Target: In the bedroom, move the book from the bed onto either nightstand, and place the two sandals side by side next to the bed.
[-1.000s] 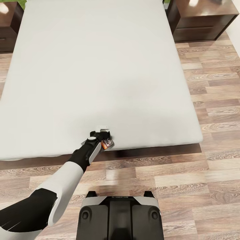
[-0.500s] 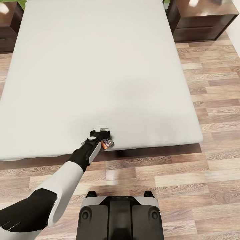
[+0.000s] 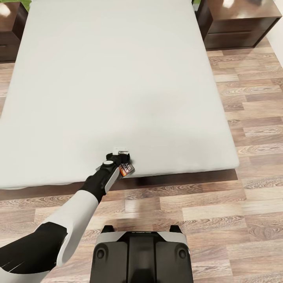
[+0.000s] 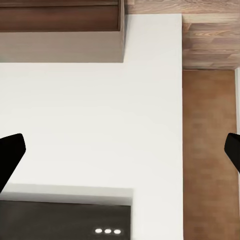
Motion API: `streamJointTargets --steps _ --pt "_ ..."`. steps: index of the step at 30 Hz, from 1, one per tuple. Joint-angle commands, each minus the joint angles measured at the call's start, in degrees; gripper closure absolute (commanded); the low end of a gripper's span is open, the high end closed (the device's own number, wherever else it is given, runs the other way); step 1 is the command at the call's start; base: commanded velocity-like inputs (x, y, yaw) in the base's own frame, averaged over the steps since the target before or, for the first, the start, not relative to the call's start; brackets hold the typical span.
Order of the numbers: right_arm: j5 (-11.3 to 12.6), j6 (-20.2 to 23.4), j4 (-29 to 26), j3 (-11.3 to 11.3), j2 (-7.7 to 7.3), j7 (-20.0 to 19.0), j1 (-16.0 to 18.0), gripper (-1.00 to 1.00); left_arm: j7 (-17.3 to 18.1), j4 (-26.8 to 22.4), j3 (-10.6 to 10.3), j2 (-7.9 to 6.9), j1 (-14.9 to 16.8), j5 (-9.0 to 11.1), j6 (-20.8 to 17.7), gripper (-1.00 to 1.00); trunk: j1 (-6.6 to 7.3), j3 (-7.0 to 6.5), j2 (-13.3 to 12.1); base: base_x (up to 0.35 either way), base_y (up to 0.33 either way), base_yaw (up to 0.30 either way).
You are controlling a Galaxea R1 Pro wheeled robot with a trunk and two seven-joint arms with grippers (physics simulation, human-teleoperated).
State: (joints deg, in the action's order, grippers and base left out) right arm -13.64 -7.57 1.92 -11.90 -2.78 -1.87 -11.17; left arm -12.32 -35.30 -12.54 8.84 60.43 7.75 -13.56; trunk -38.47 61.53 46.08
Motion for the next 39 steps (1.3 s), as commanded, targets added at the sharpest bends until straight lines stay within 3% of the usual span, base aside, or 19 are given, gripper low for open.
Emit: streamJointTargets --steps 1,19,39 --pt "-0.44 -0.32 0.10 -0.49 -0.03 -0.15 0.01 -1.00 -0.52 -0.09 -0.36 -0.05 0.02 0.60 -0.24 -1.00 -0.02 0.02 0.04 0.000 0.000 0.000" --pt "-0.51 -0.33 0.10 -0.49 -0.03 -0.15 0.01 -1.00 -1.11 -3.89 -0.45 -0.17 0.04 0.55 -0.38 -1.00 -0.02 0.02 0.04 0.000 0.000 0.000" --pt "-0.68 -0.34 0.10 -0.42 -0.02 -0.15 0.01 -1.00 -8.41 -13.30 -0.52 -0.41 0.04 0.52 -1.65 -1.00 -0.02 0.02 0.04 0.000 0.000 0.000"
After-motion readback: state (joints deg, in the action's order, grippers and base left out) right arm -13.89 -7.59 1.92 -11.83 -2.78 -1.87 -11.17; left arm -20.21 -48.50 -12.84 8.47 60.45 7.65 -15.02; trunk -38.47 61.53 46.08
